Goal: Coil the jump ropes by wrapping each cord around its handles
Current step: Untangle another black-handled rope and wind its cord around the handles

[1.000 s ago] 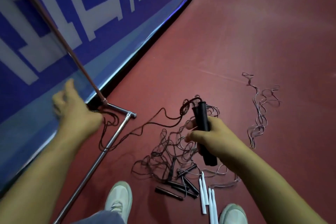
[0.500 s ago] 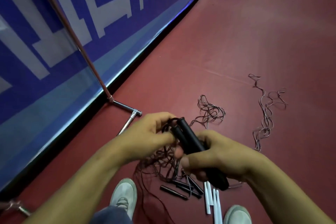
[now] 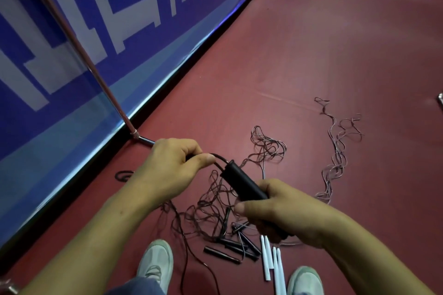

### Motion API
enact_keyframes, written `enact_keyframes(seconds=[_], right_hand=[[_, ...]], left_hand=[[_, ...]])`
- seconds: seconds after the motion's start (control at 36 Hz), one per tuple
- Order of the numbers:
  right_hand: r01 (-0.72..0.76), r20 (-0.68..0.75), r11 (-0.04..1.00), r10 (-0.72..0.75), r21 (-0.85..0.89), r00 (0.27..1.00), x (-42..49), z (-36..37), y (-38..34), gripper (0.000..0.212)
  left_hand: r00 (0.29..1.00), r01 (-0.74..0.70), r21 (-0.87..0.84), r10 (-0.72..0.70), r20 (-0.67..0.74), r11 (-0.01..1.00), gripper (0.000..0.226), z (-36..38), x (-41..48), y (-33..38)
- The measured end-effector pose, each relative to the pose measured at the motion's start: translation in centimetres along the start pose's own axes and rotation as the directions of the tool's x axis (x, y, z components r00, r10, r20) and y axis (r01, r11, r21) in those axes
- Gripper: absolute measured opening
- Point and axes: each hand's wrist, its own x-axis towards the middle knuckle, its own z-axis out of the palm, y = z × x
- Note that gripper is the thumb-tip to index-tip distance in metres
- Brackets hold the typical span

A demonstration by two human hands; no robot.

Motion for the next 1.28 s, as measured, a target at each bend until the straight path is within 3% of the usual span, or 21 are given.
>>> enact_keyframes(seconds=[0.08,0.17,0.28,0.42,0.53,0.67,0.81,0.89,0.97,1.06,1.14,1.19,1.28], right_hand=[[0.027,-0.105,0.999,-0.022,0.043,0.994,0.3,0.2,0.2,0.013],[0.084,-0.217,0.984,-0.049,0.156,0.975,0.8,0.3,0.3,0.012],[0.202,-0.317,0.949,-0.120,0.241,0.941,1.1,0.7,-0.2,0.015],[0.295,-0.353,0.895,-0.172,0.334,0.920,1.1,1.0,-0.9,0.022],[0.373,-0.348,0.792,-0.218,0.483,0.912,1.1,0.3,-1.7,0.033],[0.446,-0.472,0.792,-0.231,0.417,0.851,1.2,0.2,-2.3,0.046],[0.452,-0.510,0.797,-0.217,0.400,0.833,0.9,-1.1,-3.0,0.024],[0.477,-0.555,0.812,-0.239,0.337,0.797,0.9,-1.4,-2.8,0.015],[0.474,-0.573,0.850,-0.277,0.227,0.771,0.9,-1.2,-2.4,0.015],[0.475,-0.550,0.857,-0.302,0.201,0.778,0.6,-1.2,-2.3,0.013],[0.490,-0.507,0.842,-0.328,0.226,0.797,0.3,-1.5,-2.3,0.015],[0.493,-0.479,0.836,-0.340,0.241,0.809,0.3,-1.5,-2.1,0.016],[0.485,-0.443,0.832,-0.340,0.270,0.830,0.2,-1.3,-2.0,0.019]], left_hand=[[0.999,0.047,0.016,-0.047,0.004,0.999,0.040,0.0,0.0,0.2],[0.991,0.108,-0.146,-0.095,0.093,0.983,0.036,0.7,-0.3,1.4],[0.960,0.253,-0.574,-0.126,0.252,0.779,0.031,2.4,-1.2,3.7],[0.952,0.252,-0.665,-0.055,0.302,0.703,0.030,3.5,-1.4,5.1],[0.944,0.197,-0.532,-0.012,0.331,0.824,0.034,4.7,-1.9,4.9],[0.930,0.199,-0.536,0.014,0.366,0.821,0.032,5.7,-2.7,5.8],[0.828,0.188,-0.246,-0.019,0.560,0.951,0.034,6.9,-4.1,5.9],[0.773,0.179,-0.119,-0.065,0.631,0.977,0.038,7.5,-4.1,5.7],[0.781,0.132,0.009,-0.110,0.615,0.991,0.034,7.6,-3.3,4.7],[0.824,0.025,0.062,-0.055,0.564,0.998,0.042,7.5,-2.6,3.8],[0.932,0.018,-0.119,0.026,0.361,0.993,0.063,6.7,-2.4,4.7],[0.966,0.010,-0.268,0.060,0.252,0.963,0.047,6.5,-2.3,5.4],[0.988,0.037,-0.334,0.016,0.154,0.942,0.024,6.8,-2.0,6.1]])
